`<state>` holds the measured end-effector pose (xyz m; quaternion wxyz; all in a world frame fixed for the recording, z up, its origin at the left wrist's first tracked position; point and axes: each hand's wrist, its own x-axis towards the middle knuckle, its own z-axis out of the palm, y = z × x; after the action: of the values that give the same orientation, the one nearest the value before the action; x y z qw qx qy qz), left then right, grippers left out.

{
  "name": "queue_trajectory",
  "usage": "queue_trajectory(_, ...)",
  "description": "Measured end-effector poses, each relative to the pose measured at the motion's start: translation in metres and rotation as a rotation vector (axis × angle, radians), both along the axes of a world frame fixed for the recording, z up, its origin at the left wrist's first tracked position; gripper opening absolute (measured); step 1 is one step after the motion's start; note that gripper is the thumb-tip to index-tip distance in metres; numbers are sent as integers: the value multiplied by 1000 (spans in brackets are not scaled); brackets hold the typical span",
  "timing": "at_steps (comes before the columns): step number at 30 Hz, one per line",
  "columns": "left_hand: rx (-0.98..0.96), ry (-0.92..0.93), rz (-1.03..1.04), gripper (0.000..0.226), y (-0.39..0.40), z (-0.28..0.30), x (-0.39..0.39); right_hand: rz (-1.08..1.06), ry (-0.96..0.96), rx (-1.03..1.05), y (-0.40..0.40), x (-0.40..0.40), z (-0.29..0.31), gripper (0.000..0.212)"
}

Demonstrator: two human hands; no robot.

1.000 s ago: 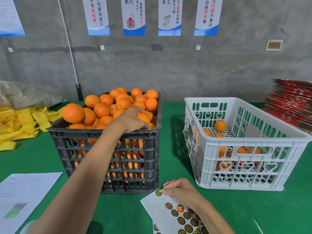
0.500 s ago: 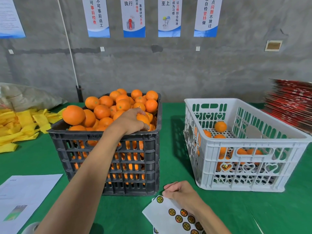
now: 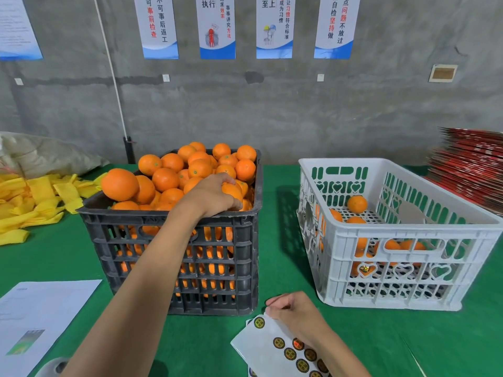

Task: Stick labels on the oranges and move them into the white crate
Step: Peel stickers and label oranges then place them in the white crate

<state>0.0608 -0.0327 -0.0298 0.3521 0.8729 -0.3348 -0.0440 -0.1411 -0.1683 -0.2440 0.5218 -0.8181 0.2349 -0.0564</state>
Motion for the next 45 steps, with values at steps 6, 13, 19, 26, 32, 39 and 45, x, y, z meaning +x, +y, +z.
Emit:
queue_trajectory(6, -17, -32, 4, 68, 1, -1, 1, -235, -78, -85, 1, 6, -1, 26)
queue_trajectory(13, -287, -214, 6, 58, 4, -5, -5, -440, -502, -316, -7, 27, 95, 14)
queue_trajectory(19, -342, -400, -59, 59, 4, -2, -22, -488, -714, -623, 8, 66, 190, 20)
queue_trajectory(26, -353, -412, -65, 60, 4, -1, -20, -222, -832, -348, 22, 84, 203, 32)
queue_trajectory(32, -369, -319, -239, 73, 0, -2, -16, -227, -604, -633, 31, 79, 209, 64)
queue_trajectory(39, -69, -581, 233, 43, 45, 12, 22, -524, -267, -1070, -29, 38, 220, 60)
queue_trajectory(45, 345, -316, 734, 54, 102, 21, 66, -633, -55, -1029, -80, 15, 203, 51)
